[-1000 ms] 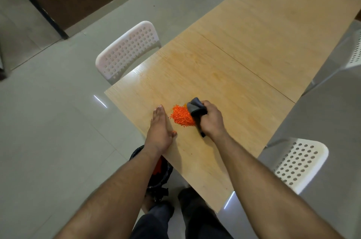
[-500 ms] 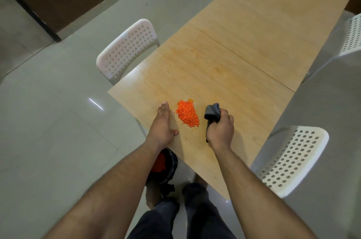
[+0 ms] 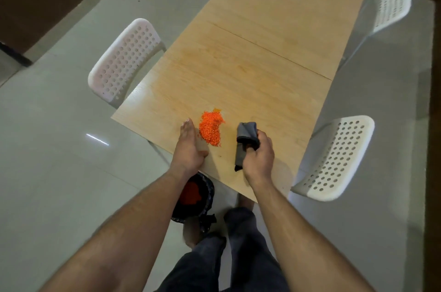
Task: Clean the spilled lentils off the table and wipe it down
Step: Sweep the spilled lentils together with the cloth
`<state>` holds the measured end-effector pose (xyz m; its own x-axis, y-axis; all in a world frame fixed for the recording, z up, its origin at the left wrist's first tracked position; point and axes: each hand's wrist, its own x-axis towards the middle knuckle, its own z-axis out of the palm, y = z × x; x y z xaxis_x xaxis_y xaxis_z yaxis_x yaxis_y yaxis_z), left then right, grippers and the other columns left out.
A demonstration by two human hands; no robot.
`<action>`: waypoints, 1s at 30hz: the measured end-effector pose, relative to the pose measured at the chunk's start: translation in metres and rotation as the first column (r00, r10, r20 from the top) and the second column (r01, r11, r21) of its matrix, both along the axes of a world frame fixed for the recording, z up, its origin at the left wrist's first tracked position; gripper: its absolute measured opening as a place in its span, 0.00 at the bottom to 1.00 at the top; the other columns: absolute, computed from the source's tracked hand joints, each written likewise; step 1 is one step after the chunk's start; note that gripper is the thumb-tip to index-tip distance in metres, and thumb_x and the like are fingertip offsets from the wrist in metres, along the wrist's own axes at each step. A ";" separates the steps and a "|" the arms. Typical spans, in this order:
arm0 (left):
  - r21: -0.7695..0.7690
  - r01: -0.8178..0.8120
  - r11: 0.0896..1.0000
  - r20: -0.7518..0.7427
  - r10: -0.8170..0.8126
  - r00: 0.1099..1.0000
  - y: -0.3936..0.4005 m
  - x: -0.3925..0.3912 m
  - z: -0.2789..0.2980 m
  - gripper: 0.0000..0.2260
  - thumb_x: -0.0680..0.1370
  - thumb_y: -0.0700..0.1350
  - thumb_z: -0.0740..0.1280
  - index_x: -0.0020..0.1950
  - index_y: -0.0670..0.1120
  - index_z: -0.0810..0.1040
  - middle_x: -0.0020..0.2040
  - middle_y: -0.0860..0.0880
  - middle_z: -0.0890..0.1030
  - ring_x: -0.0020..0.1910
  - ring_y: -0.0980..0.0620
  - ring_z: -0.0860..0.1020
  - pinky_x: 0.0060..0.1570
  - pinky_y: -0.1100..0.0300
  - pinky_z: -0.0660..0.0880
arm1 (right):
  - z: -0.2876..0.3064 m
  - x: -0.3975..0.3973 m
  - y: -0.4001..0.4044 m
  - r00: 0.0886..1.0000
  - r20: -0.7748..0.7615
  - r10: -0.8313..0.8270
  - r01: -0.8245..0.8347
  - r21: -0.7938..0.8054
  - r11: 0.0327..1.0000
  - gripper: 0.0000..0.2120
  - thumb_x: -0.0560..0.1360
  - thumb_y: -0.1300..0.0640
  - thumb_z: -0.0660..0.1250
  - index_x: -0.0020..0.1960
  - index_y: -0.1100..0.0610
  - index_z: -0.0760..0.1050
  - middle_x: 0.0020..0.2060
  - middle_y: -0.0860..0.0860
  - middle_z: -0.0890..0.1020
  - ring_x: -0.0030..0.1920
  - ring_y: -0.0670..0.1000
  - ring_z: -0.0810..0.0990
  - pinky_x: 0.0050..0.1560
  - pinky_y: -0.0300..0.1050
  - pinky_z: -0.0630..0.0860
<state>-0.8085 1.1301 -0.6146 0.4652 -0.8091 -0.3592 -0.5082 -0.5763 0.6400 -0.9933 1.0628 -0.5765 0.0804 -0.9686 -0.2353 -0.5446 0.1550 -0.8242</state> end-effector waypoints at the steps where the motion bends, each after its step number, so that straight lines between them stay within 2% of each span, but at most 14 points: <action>1: -0.001 -0.003 1.000 -0.002 0.003 1.000 -0.001 -0.001 0.001 0.52 0.76 0.38 0.78 0.86 0.43 0.40 0.87 0.46 0.47 0.85 0.48 0.43 0.82 0.55 0.49 | -0.002 -0.011 0.003 0.998 -0.038 -0.045 0.044 -0.023 0.999 0.23 0.82 0.69 0.62 0.75 0.58 0.71 0.60 0.50 0.72 0.59 0.52 0.74 0.62 0.47 0.73; 4: -0.014 -0.008 1.000 -0.015 0.008 1.000 0.000 -0.001 -0.001 0.52 0.76 0.38 0.78 0.86 0.42 0.40 0.87 0.46 0.47 0.85 0.48 0.43 0.80 0.58 0.48 | -0.010 -0.029 0.022 0.980 -0.164 -0.112 0.112 -0.012 0.994 0.21 0.82 0.66 0.63 0.75 0.58 0.71 0.63 0.55 0.73 0.60 0.57 0.75 0.59 0.42 0.68; 6: -0.021 0.004 1.000 -0.006 -0.004 1.000 0.001 -0.002 -0.001 0.52 0.77 0.38 0.77 0.86 0.42 0.41 0.87 0.45 0.47 0.85 0.48 0.44 0.80 0.58 0.48 | -0.013 -0.022 0.038 0.979 -0.178 -0.101 0.099 -0.025 0.995 0.22 0.82 0.66 0.64 0.75 0.60 0.70 0.64 0.57 0.73 0.61 0.59 0.75 0.58 0.41 0.67; 9: -0.018 0.012 1.000 0.007 -0.012 1.000 0.002 -0.002 -0.004 0.51 0.77 0.38 0.77 0.86 0.42 0.41 0.87 0.45 0.48 0.85 0.48 0.44 0.81 0.56 0.50 | -0.013 0.011 0.050 0.988 -0.137 -0.070 0.070 -0.003 0.998 0.23 0.81 0.65 0.65 0.76 0.61 0.68 0.65 0.58 0.72 0.62 0.57 0.74 0.58 0.37 0.65; 12: 0.003 0.013 1.000 0.028 -0.013 1.000 0.002 -0.004 -0.006 0.51 0.77 0.37 0.77 0.86 0.41 0.42 0.87 0.43 0.49 0.85 0.46 0.46 0.83 0.52 0.53 | -0.012 0.045 0.046 0.997 -0.075 0.007 -0.004 0.040 0.999 0.24 0.81 0.66 0.65 0.76 0.60 0.68 0.65 0.57 0.71 0.63 0.57 0.74 0.62 0.43 0.70; 15: -0.012 0.044 0.999 0.024 -0.043 0.999 0.006 -0.006 -0.006 0.48 0.78 0.36 0.74 0.86 0.40 0.42 0.86 0.41 0.49 0.85 0.44 0.46 0.83 0.49 0.54 | -0.012 0.059 0.034 0.998 -0.017 0.060 -0.058 0.097 0.994 0.23 0.81 0.68 0.64 0.75 0.60 0.70 0.65 0.57 0.72 0.63 0.58 0.74 0.62 0.42 0.69; 17: -0.038 0.073 0.997 0.029 -0.072 0.997 0.011 -0.012 -0.003 0.45 0.79 0.36 0.71 0.85 0.39 0.43 0.86 0.39 0.49 0.85 0.43 0.46 0.83 0.48 0.52 | -0.008 0.049 0.030 0.998 0.021 0.061 -0.063 0.092 0.994 0.23 0.80 0.69 0.64 0.74 0.60 0.72 0.64 0.56 0.74 0.63 0.57 0.75 0.65 0.45 0.71; 18: -0.045 0.083 0.996 0.039 -0.081 0.996 0.013 -0.016 -0.002 0.44 0.80 0.38 0.71 0.85 0.38 0.43 0.86 0.39 0.49 0.85 0.42 0.45 0.83 0.48 0.51 | -0.006 0.039 0.030 0.998 0.035 0.050 -0.053 0.072 0.996 0.22 0.79 0.69 0.64 0.73 0.59 0.73 0.63 0.55 0.74 0.63 0.56 0.75 0.65 0.46 0.73; 20: -0.038 0.102 0.994 0.057 -0.100 0.993 0.016 -0.025 0.002 0.47 0.81 0.48 0.73 0.85 0.38 0.42 0.86 0.39 0.47 0.85 0.42 0.44 0.84 0.48 0.49 | 0.000 0.011 0.035 0.999 0.045 0.000 -0.001 0.025 1.000 0.22 0.79 0.69 0.65 0.71 0.58 0.74 0.61 0.53 0.75 0.61 0.52 0.75 0.64 0.44 0.73; 22: -0.008 0.110 0.994 0.060 -0.110 0.992 0.016 -0.035 0.006 0.55 0.77 0.60 0.75 0.85 0.39 0.39 0.86 0.40 0.43 0.85 0.43 0.41 0.84 0.48 0.46 | 0.004 -0.024 0.042 0.995 0.036 -0.090 0.091 -0.010 0.996 0.22 0.80 0.69 0.65 0.72 0.57 0.74 0.60 0.50 0.75 0.60 0.48 0.74 0.63 0.42 0.73; 24: 0.030 0.125 0.992 0.072 -0.127 0.989 0.015 -0.044 0.010 0.63 0.72 0.68 0.75 0.84 0.40 0.35 0.86 0.41 0.39 0.85 0.43 0.38 0.83 0.47 0.44 | 0.006 -0.057 0.048 0.981 -0.022 -0.192 0.191 -0.038 0.981 0.22 0.81 0.68 0.65 0.73 0.57 0.74 0.60 0.49 0.74 0.60 0.46 0.73 0.63 0.40 0.71; 26: 0.064 0.154 0.986 0.088 -0.159 0.983 0.013 -0.055 0.012 0.68 0.68 0.71 0.76 0.83 0.40 0.32 0.85 0.40 0.36 0.84 0.42 0.36 0.83 0.46 0.42 | 0.005 -0.083 0.054 0.959 -0.093 -0.267 0.262 -0.063 0.963 0.21 0.81 0.68 0.65 0.73 0.59 0.74 0.61 0.50 0.75 0.59 0.48 0.74 0.61 0.36 0.68; 30: 0.123 0.180 0.976 0.111 -0.194 0.975 0.011 -0.071 0.015 0.72 0.64 0.73 0.77 0.82 0.39 0.30 0.84 0.39 0.33 0.84 0.40 0.34 0.83 0.45 0.40 | 0.002 -0.104 0.063 0.935 -0.167 -0.313 0.299 -0.109 0.948 0.21 0.81 0.67 0.65 0.73 0.60 0.72 0.64 0.54 0.74 0.62 0.55 0.76 0.63 0.42 0.71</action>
